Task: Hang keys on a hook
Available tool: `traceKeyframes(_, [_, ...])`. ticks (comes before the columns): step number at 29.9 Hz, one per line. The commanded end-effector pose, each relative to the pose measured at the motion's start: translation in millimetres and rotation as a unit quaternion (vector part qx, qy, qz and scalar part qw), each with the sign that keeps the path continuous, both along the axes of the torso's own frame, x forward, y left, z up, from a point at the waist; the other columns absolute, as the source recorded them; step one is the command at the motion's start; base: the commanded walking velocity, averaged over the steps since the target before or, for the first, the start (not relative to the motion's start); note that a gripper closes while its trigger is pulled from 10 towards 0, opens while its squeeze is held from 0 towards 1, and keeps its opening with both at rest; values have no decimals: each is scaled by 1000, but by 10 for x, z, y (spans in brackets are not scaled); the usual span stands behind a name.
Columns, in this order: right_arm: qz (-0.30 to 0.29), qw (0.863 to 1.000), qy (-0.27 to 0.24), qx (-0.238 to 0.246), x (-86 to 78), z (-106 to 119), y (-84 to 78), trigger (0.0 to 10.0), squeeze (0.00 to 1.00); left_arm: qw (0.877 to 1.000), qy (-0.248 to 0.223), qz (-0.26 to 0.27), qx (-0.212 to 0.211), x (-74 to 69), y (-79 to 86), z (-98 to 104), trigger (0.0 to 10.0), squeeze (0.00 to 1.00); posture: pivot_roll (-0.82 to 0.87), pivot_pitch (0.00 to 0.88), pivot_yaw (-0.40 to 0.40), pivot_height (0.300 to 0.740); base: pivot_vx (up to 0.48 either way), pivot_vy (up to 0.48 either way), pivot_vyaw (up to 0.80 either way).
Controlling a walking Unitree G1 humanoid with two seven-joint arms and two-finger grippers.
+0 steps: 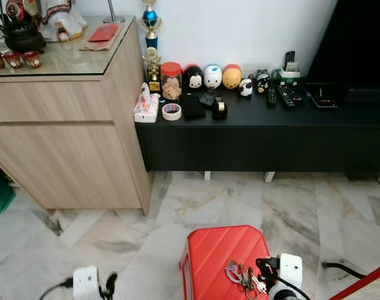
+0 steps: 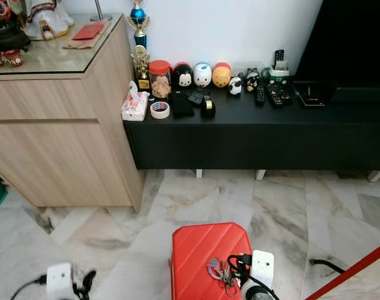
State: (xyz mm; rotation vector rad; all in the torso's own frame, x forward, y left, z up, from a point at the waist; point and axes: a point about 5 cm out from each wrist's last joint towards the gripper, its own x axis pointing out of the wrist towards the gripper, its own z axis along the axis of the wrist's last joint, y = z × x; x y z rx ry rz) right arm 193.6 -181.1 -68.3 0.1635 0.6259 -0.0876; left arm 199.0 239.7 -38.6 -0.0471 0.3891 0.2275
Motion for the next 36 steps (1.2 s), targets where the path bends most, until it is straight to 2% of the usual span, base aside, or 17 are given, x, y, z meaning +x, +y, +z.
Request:
traceKeyframes(1, [-2,1000,-12,0,0,15,-25,10000,0,998,-58,-1,4,126,28,161,10000,0,83,54,-28,740,0,0,0])
traceKeyframes(2, [15,997,-61,-47,170,152,-28,10000,0,997,-74,-5,6,162,17,206,10000,0,83,54,-28,740,0,0,0])
traceKeyframes(3, [17,991,-120,-50,410,344,18,10000,0,996,-91,-13,6,208,-6,262,10000,0,83,54,-28,740,0,0,0])
traceKeyframes(5, [10,980,-196,-25,708,643,111,10000,0,991,-126,-36,6,273,-83,367,10000,0,79,50,-28,740,0,0,0])
traceKeyframes(11, [18,970,-242,-26,691,736,139,10000,0,983,-174,-61,5,241,-196,513,10000,0,69,42,-26,740,0,0,0])
traceKeyframes(14, [10,969,-246,-28,668,752,135,10000,0,979,-190,-78,0,231,-256,593,10000,0,74,36,-26,740,0,0,0])
traceKeyframes(20, [12,971,-238,-25,676,754,154,10000,0,978,-189,-93,-7,273,-314,626,10000,0,74,27,-24,740,0,0,0])
traceKeyframes(36, [5,975,-220,-26,695,740,166,10000,0,981,-170,-93,-15,212,-323,625,10000,0,75,21,-22,740,0,0,0])
